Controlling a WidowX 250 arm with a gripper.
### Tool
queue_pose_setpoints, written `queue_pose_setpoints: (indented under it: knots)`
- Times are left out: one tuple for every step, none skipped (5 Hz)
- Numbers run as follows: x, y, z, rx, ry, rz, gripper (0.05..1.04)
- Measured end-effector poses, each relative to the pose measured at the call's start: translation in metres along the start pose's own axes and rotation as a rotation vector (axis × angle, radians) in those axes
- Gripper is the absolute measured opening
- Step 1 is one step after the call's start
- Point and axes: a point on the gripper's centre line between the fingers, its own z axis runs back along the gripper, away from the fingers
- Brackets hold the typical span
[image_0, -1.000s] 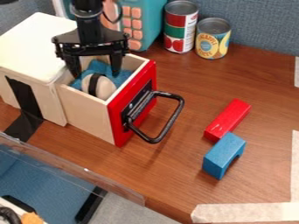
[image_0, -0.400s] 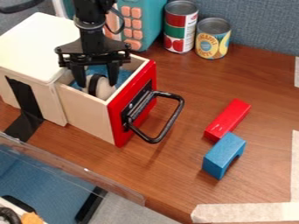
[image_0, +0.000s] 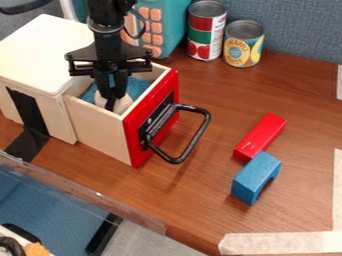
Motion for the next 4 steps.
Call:
queue_pose_setpoints:
  knots:
    - [0.004,-0.002,0.020,-0.024,-0.035,0.000,0.064]
    - [0.005,-0.013,0.048,-0.044,-0.096,-0.032,0.049]
    - [0.000,-0.032,0.075,-0.071,-0.154,-0.091,0.049]
    - [-0.007,-0.057,0.089,-0.136,-0.149,-0.156,0.049]
